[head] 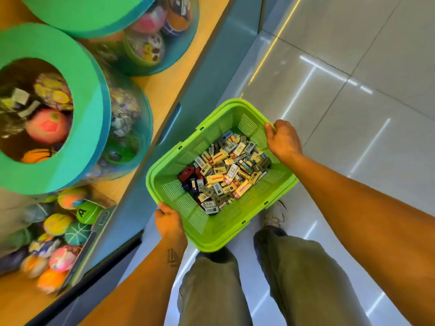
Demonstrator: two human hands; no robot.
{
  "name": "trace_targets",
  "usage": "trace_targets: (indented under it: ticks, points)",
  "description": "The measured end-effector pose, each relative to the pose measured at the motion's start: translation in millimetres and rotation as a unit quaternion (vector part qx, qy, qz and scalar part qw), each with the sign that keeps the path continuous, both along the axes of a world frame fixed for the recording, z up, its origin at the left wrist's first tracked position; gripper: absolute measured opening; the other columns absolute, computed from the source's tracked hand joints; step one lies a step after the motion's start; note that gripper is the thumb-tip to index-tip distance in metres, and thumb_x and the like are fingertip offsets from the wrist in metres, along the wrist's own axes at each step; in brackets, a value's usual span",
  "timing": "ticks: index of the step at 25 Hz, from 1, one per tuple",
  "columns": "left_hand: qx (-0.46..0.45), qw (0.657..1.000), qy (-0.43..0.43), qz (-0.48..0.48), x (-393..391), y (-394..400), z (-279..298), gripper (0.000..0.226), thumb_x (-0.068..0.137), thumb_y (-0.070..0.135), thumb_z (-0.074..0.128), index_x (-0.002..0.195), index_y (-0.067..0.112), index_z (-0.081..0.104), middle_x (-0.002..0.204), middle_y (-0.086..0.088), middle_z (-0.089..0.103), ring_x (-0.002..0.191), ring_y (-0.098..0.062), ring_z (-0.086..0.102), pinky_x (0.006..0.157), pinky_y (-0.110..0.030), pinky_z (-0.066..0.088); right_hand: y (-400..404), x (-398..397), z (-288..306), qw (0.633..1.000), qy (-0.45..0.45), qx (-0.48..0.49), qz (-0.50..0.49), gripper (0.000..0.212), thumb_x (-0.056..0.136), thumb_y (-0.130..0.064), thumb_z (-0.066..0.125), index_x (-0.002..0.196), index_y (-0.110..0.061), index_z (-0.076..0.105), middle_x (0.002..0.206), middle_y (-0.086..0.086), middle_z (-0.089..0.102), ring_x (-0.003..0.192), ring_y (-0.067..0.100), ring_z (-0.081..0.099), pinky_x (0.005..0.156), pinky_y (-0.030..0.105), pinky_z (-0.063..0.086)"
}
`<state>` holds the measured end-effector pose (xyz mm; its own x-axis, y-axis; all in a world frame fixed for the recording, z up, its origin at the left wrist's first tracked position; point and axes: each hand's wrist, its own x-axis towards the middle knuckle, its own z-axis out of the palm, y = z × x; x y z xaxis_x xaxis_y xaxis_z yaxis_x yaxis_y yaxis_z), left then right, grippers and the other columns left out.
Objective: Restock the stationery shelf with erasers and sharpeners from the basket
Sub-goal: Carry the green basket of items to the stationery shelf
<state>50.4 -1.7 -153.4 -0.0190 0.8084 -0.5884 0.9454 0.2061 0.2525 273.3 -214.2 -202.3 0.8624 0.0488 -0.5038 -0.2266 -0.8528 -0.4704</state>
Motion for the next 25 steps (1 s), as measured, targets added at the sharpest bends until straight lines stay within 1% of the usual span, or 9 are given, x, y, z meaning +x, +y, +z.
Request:
trace_targets:
  ticks: [3, 5, 8, 12, 17, 20, 22, 24, 25]
  points:
    - [0.037, 0.994, -0.043, -0.09, 8.5, -7.3, 74.4, 0.046, 0.108, 0.04, 0.028, 0.098, 0.007, 0.057, 0.094, -0.017, 0.058, 0.092, -0.039, 0.054, 0.073, -0.04, 0.036, -49.0, -15.7, 78.7, 0.998, -0.019, 0.002, -0.054, 0.044, 0.103, -0.052, 0.034, 0.095, -0.013, 0.053, 0.086, 0.006, 0.056, 0.081, 0.025, 0.057, 0.063, 0.033, 0.039]
    - [0.05, 0.986, -0.075, -0.143, 20.5, -13.3, 127.9, 0.042, 0.108, 0.039, 0.031, 0.075, 0.019, 0.046, 0.074, -0.004, 0.047, 0.08, -0.031, 0.048, 0.071, -0.039, 0.033, -82.2, -30.5, 136.5, 0.995, -0.03, -0.003, -0.09, 0.048, 0.102, -0.056, 0.034, 0.087, -0.014, 0.053, 0.078, 0.005, 0.056, 0.073, 0.025, 0.057, 0.059, 0.033, 0.04]
    - [0.059, 0.96, -0.142, -0.234, 39.1, -21.6, 187.5, 0.045, 0.108, 0.036, 0.035, 0.081, 0.003, 0.049, 0.072, -0.013, 0.049, 0.074, -0.03, 0.049, 0.067, -0.038, 0.034, -126.6, -59.8, 218.9, 0.983, -0.052, -0.024, -0.176, 0.051, 0.101, -0.058, 0.034, 0.078, -0.015, 0.049, 0.07, 0.005, 0.054, 0.069, 0.029, 0.055, 0.058, 0.034, 0.037]
    - [0.054, 0.907, -0.196, -0.369, 81.1, -42.6, 260.3, 0.04, 0.107, 0.028, 0.039, 0.084, -0.002, 0.05, 0.076, -0.016, 0.05, 0.074, -0.028, 0.045, 0.067, -0.035, 0.027, -169.2, -123.8, 312.8, 0.94, -0.059, -0.044, -0.332, 0.052, 0.101, -0.055, 0.035, 0.076, -0.011, 0.049, 0.082, 0.022, 0.062, 0.078, 0.039, 0.057, 0.061, 0.037, 0.035]
    - [0.026, 0.82, -0.238, -0.52, 124.2, -70.6, 324.0, 0.039, 0.107, 0.03, 0.038, 0.086, -0.001, 0.049, 0.076, -0.01, 0.049, 0.075, -0.026, 0.042, 0.068, -0.035, 0.024, -171.3, -211.6, 384.6, 0.858, -0.071, -0.044, -0.506, 0.05, 0.102, -0.051, 0.036, 0.076, -0.011, 0.051, 0.089, 0.025, 0.064, 0.078, 0.038, 0.053, 0.063, 0.036, 0.031]
    - [0.014, 0.732, -0.261, -0.63, 136.7, -87.1, 359.3, 0.038, 0.107, 0.028, 0.039, 0.08, 0.003, 0.049, 0.067, -0.003, 0.044, 0.069, -0.028, 0.04, 0.065, -0.036, 0.021, -149.6, -277.5, 404.1, 0.787, -0.091, -0.049, -0.608, 0.054, 0.102, -0.05, 0.036, 0.077, -0.005, 0.054, 0.088, 0.026, 0.064, 0.081, 0.04, 0.057, 0.062, 0.037, 0.032]
    - [-0.019, 0.665, -0.251, -0.704, 131.3, -113.9, 385.6, 0.042, 0.106, 0.034, 0.04, 0.073, 0.008, 0.043, 0.064, -0.005, 0.044, 0.065, -0.031, 0.041, 0.06, -0.04, 0.024, -131.0, -336.9, 426.1, 0.711, -0.088, -0.051, -0.696, 0.055, 0.101, -0.051, 0.037, 0.078, -0.006, 0.056, 0.087, 0.024, 0.064, 0.081, 0.038, 0.057, 0.064, 0.037, 0.034]
    - [-0.021, 0.648, -0.259, -0.716, 138.4, -121.9, 387.4, 0.044, 0.105, 0.038, 0.041, 0.069, 0.012, 0.04, 0.062, -0.01, 0.045, 0.063, -0.034, 0.044, 0.058, -0.042, 0.03, -115.1, -356.2, 428.1, 0.68, -0.067, -0.041, -0.729, 0.056, 0.101, -0.053, 0.037, 0.074, -0.007, 0.056, 0.077, 0.019, 0.059, 0.077, 0.036, 0.056, 0.064, 0.037, 0.038]
    - [-0.031, 0.615, -0.255, -0.745, 129.8, -137.9, 393.6, 0.045, 0.105, 0.038, 0.041, 0.069, 0.011, 0.04, 0.062, -0.012, 0.046, 0.064, -0.035, 0.045, 0.059, -0.043, 0.033, -108.5, -381.6, 438.0, 0.645, -0.064, -0.046, -0.76, 0.057, 0.1, -0.053, 0.036, 0.072, -0.007, 0.055, 0.072, 0.015, 0.056, 0.074, 0.034, 0.054, 0.064, 0.037, 0.039]
